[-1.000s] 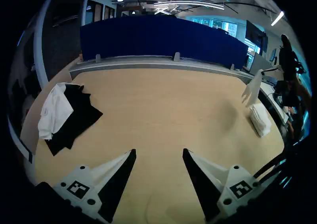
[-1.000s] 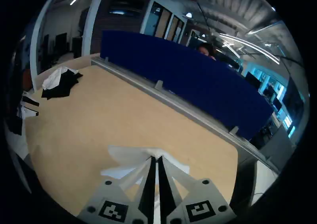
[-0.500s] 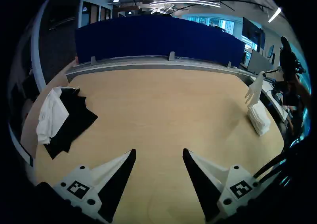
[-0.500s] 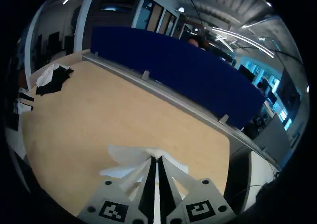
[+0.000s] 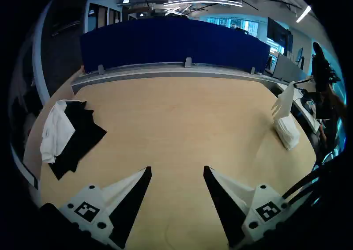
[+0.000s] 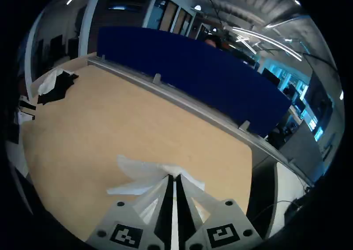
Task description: Fold towel
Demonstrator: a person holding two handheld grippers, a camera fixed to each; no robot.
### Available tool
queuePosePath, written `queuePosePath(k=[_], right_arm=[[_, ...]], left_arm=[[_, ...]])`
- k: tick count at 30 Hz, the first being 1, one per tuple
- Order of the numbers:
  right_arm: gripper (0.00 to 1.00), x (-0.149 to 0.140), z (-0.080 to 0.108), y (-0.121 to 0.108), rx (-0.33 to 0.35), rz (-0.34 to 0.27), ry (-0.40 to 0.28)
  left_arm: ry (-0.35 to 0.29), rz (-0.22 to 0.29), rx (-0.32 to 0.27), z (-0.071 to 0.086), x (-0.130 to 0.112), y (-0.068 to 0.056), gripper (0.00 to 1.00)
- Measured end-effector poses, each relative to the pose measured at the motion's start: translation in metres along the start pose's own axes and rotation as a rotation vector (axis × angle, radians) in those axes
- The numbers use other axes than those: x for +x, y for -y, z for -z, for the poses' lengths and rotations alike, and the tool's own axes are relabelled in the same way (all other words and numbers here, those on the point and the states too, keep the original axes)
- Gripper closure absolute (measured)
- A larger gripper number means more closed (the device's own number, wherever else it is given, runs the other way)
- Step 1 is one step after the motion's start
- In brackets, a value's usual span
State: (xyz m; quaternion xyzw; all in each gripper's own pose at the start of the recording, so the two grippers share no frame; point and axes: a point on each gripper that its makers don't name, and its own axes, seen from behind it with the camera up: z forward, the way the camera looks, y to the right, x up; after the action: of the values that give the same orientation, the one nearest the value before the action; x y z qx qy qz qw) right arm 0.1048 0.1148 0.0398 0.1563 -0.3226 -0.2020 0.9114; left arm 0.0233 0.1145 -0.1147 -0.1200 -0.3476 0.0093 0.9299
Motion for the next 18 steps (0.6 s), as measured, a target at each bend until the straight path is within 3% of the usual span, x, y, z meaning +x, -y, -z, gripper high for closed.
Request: queuePosePath(k=[18], right_arm=[[0.96, -0.08, 0.028, -0.017, -0.063, -0.087, 0.086]], left_arm=[[0.008, -0.023, -0.008, 0.001, 0.0, -0.007, 0.13]])
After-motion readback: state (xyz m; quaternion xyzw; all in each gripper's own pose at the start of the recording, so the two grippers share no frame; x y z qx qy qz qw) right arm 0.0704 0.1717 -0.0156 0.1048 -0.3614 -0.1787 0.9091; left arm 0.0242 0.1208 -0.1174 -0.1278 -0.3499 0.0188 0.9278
